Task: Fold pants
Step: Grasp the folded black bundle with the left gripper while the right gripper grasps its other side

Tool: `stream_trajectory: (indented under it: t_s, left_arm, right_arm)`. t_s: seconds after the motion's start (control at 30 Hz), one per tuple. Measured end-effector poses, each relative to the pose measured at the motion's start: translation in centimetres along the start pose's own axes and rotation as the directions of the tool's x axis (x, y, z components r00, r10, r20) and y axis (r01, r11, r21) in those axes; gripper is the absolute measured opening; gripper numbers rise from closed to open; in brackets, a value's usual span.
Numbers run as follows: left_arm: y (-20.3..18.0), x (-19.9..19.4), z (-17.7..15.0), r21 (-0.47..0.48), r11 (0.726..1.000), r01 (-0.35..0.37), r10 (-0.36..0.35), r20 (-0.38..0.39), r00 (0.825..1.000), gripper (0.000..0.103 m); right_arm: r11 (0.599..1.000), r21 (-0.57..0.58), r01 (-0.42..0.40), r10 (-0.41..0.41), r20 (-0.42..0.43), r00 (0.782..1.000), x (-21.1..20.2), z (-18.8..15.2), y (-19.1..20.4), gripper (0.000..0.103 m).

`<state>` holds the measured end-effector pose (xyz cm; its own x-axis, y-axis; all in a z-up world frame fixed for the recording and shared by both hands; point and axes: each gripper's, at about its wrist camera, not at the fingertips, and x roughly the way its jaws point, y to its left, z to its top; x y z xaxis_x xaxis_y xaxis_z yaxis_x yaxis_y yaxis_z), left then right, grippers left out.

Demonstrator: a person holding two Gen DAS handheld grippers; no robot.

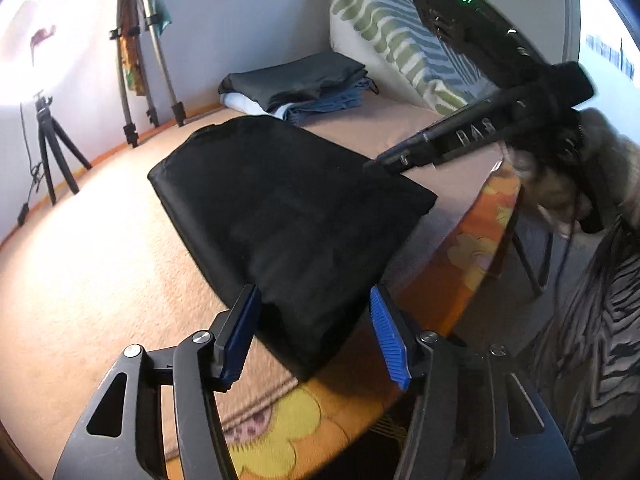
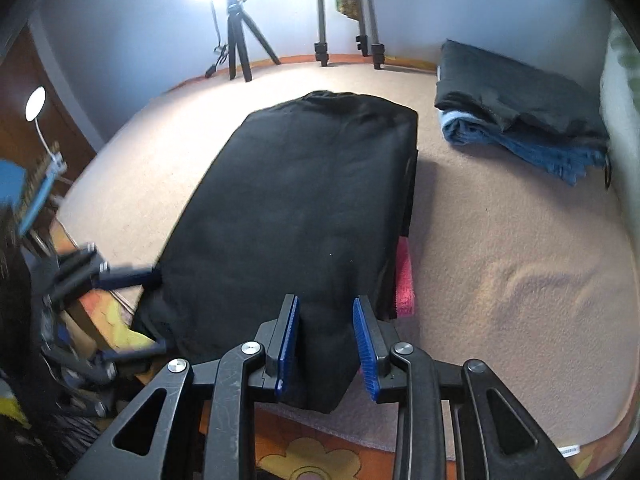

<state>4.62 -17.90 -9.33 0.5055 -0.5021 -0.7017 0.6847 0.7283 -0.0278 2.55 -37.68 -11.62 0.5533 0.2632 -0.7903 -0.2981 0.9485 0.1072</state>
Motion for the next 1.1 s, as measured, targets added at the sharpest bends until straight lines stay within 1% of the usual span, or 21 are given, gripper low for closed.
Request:
stream_trajectory:
  t_s: [0.03,0.07,0.1,0.13,0.17,0.23,0.3,0.33,0.4,0.43,0.47,0.53,0.57,0.6,0.7,0.73,0.77,0.8,0.87,1.0,1.1]
  left_arm:
    - [0.7,-0.3,0.3,-0.045,0.999,0.028,-0.028,0.0,1.0,0.055]
    - [1.4,-0.3,0.7,-0.082,0.996,0.044,-0.044,-0.001,0.999,0.055]
    - [2.3,-0.3,1.1,-0.129,0.99,0.055,-0.055,0.003,0.998,0.055]
    - [3.6,-0.2,1.9,-0.188,0.98,0.06,-0.059,0.011,0.998,0.055]
    - [4.6,0.0,2.4,-0.226,0.972,0.06,-0.059,0.015,0.998,0.055]
    - [6.8,0.5,3.7,-0.302,0.952,0.059,-0.054,0.023,0.998,0.056]
    - [8.5,1.4,4.7,-0.354,0.933,0.066,-0.067,0.009,0.998,0.058]
    - [9.8,2.1,5.1,-0.404,0.912,0.071,-0.076,0.003,0.997,0.058]
    - [11.1,3.1,5.2,-0.468,0.88,0.078,-0.093,-0.008,0.996,0.058]
    - [11.8,4.0,5.2,-0.503,0.86,0.086,-0.112,-0.022,0.993,0.058]
    - [12.0,4.3,5.0,-0.515,0.852,0.09,-0.121,-0.026,0.992,0.058]
    - [12.3,5.2,4.8,-0.536,0.838,0.101,-0.141,-0.035,0.989,0.058]
    - [12.4,5.6,4.7,-0.544,0.832,0.109,-0.154,-0.038,0.987,0.058]
    - [12.5,5.9,4.6,-0.549,0.828,0.114,-0.162,-0.04,0.986,0.058]
    - [12.6,6.6,4.2,-0.57,0.814,0.116,-0.176,-0.05,0.983,0.058]
    - [12.8,6.7,4.1,-0.574,0.81,0.117,-0.179,-0.052,0.982,0.058]
    - [12.8,6.8,4.0,-0.578,0.807,0.122,-0.186,-0.053,0.981,0.058]
    - [12.9,6.9,4.0,-0.579,0.806,0.124,-0.19,-0.055,0.98,0.058]
    - [12.8,7.1,3.9,-0.58,0.805,0.128,-0.197,-0.058,0.979,0.058]
    - [13.0,7.6,3.9,-0.586,0.799,0.137,-0.206,-0.053,0.977,0.058]
    - [13.0,7.7,3.9,-0.585,0.798,0.145,-0.207,-0.041,0.978,0.058]
  right_arm:
    - [1.0,0.019,-0.009,0.009,0.007,1.0,-0.1,0.2,-0.4,0.032]
    - [0.999,0.053,-0.011,0.01,0.02,1.0,-0.4,0.7,-1.3,0.037]
    - [0.997,0.074,-0.016,0.014,0.024,1.0,-0.3,1.2,-1.8,0.041]
    - [0.995,0.095,-0.037,0.035,0.024,0.999,-0.1,1.7,-2.4,0.05]
    - [0.992,0.115,-0.055,0.053,0.025,0.998,0.1,2.0,-2.8,0.056]
    - [0.975,0.188,-0.122,0.119,0.025,0.993,1.0,3.0,-4.1,0.057]
    - [0.962,0.232,-0.143,0.143,0.016,0.99,1.9,3.5,-4.9,0.057]
    - [0.958,0.249,-0.144,0.147,0.006,0.989,2.6,3.8,-5.3,0.057]
    - [0.956,0.263,-0.13,0.138,-0.013,0.99,3.4,4.2,-5.8,0.058]
    - [0.956,0.268,-0.121,0.132,-0.023,0.991,3.9,4.3,-6.0,0.058]
    - [0.952,0.278,-0.129,0.143,-0.031,0.989,4.3,4.4,-6.3,0.059]
    - [0.938,0.31,-0.156,0.176,-0.038,0.984,5.1,4.4,-7.0,0.059]
    - [0.922,0.339,-0.188,0.214,-0.039,0.976,5.7,4.2,-7.5,0.06]
    - [0.914,0.344,-0.217,0.234,-0.009,0.972,5.7,4.2,-7.8,0.06]
    - [0.883,0.378,-0.277,0.292,0.02,0.956,5.9,4.0,-8.7,0.06]
    - [0.881,0.391,-0.268,0.286,0.012,0.958,5.9,4.0,-9.0,0.053]
    - [0.884,0.393,-0.254,0.274,0.007,0.962,5.7,4.0,-9.2,0.05]
    - [0.889,0.385,-0.247,0.264,0.008,0.964,5.4,4.0,-9.3,0.052]
    - [0.897,0.374,-0.237,0.254,0.005,0.967,5.3,4.1,-9.4,0.058]
    - [0.858,0.396,-0.328,0.352,0.013,0.936,6.1,4.0,-9.6,0.06]
    - [0.853,0.384,-0.354,0.374,0.023,0.927,6.5,4.1,-9.2,0.06]
